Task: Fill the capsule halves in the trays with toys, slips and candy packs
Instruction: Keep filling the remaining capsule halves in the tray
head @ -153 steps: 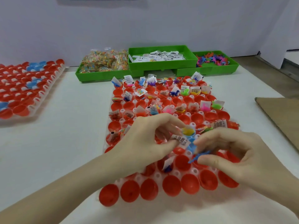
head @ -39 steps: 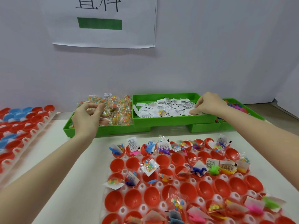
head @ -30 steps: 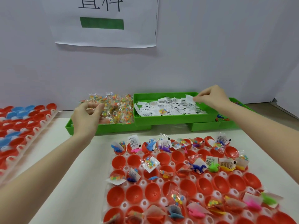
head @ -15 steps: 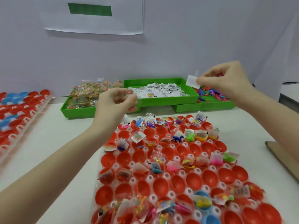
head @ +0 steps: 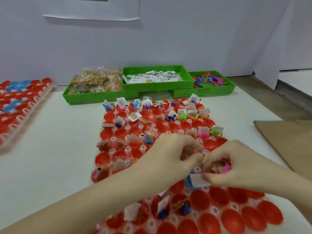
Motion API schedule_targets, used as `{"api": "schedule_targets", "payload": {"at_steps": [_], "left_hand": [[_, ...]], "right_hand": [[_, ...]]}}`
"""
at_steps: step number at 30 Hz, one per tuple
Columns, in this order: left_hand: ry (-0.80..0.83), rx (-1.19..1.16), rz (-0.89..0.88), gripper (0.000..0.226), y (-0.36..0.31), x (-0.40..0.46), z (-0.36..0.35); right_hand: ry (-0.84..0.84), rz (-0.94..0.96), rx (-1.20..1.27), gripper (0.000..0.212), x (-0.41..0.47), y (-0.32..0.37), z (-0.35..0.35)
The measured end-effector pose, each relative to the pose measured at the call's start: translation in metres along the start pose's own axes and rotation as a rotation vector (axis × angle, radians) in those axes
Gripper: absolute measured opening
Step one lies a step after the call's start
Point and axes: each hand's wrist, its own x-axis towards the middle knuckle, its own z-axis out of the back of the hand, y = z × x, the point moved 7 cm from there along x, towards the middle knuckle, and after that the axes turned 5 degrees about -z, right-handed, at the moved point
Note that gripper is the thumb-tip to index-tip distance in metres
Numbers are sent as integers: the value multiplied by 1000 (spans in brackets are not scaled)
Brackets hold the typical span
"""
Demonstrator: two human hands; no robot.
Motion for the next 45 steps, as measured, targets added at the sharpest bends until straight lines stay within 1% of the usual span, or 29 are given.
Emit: {"api": "schedule_targets", "payload": {"at_steps": [2,5,9,12,13,15,17,18,20,23,24,28,29,30,31,32,34,36,38,41,44,45], "left_hand": [[1,68,18,18,0,-1,-1],[-13,143,54,15,2,-4,3],[16,136,98,12,5,-7,5],[3,56,107,10,6,-9,7],[-4,18,111,9,6,-10,7],[18,-33,108,10,4,-13,6],[73,-45,94,10,0,-15,1],[98,-39,87,9,-2,-16,-1],[133,-6,74,7,-4,-18,-5],[150,55,60,7,-6,-20,-7],[148,64,63,8,-6,-21,-7],[155,122,57,5,-7,-22,-11],[168,165,43,6,-9,-22,-14],[187,209,26,9,-11,-23,-18],[206,255,10,12,-13,-23,-22],[219,301,-2,14,-13,-23,-25],[224,366,-10,17,-13,-23,-27],[209,402,-35,17,-12,-22,-28],[205,474,-75,19,-14,-21,-29],[244,526,-98,19,-14,-21,-32],[281,426,-76,17,-9,-22,-30],[281,379,-46,19,-7,-22,-28]], "right_hand": [[-68,-28,-62,11,-2,-1,-1],[-142,-50,-86,23,-4,-1,-3],[-223,-35,-43,18,-12,-1,-3],[-287,4,41,17,-20,-1,5],[-283,19,79,16,-23,-1,8],[-198,36,139,16,-28,2,7],[-88,35,102,17,-30,4,-2],[-63,31,49,17,-30,4,-7],[-70,-1,-78,10,-27,4,-14],[-150,-1,-204,27,-29,8,-14],[-175,-5,-184,27,-31,8,-12],[-288,-37,106,35,-40,-2,6],[-307,-42,174,32,-43,-7,10],[-296,-45,245,28,-46,-10,12],[-270,-39,302,28,-48,-10,11],[-237,-26,342,30,-50,-8,8],[-189,8,403,25,-53,-1,-1],[-224,12,457,27,-54,-1,-5],[-306,-20,438,32,-54,-3,-6],[-373,13,265,30,-54,5,-7],[-386,78,215,14,-53,12,-5],[-392,84,205,15,-53,12,-2]]}}
